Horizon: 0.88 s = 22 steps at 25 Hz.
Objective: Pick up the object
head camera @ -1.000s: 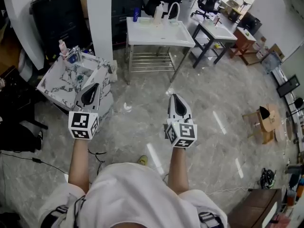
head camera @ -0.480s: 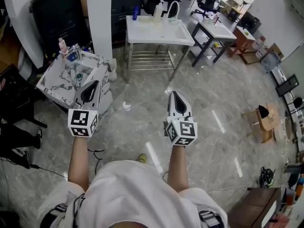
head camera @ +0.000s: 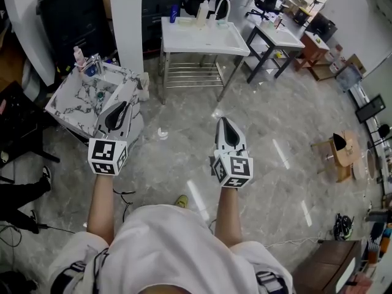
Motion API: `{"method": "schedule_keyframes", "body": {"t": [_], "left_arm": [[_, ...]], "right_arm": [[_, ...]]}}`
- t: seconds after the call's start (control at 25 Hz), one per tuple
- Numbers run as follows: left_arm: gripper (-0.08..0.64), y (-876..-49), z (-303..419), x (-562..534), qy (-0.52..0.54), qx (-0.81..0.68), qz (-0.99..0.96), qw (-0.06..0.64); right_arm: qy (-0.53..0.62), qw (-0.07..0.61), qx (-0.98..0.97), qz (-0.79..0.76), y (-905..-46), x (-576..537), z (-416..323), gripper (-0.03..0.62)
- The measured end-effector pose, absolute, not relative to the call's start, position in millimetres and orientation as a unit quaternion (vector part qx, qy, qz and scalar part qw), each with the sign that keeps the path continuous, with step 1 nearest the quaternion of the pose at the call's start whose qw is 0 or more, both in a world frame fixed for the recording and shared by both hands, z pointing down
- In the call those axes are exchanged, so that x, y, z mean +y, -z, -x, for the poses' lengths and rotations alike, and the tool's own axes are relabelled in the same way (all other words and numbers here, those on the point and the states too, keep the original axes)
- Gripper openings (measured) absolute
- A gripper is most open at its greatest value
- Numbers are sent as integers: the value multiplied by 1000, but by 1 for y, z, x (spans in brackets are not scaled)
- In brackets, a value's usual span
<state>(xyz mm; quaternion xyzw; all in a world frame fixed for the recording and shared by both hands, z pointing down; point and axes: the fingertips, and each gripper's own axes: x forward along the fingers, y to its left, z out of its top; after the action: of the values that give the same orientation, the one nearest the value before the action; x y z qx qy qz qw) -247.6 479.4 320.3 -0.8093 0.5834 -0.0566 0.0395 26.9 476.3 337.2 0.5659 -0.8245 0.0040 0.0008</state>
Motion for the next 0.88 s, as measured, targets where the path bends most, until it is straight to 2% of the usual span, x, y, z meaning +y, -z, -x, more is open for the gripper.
{"method": "schedule_keyframes", "body": {"t": [0.12, 0.24, 0.88], "left_arm": [[65, -323, 242, 478, 60, 579, 812, 36], [72, -326, 236, 476, 62, 578, 813, 34], [74, -340, 166, 423, 83, 569, 817, 39]], "right_arm": [[-3, 2, -825, -565, -339, 476, -30, 6], [-3, 2, -825, -566, -342, 474, -35, 6], [-5, 0, -829, -559, -355, 417, -99, 6]]}}
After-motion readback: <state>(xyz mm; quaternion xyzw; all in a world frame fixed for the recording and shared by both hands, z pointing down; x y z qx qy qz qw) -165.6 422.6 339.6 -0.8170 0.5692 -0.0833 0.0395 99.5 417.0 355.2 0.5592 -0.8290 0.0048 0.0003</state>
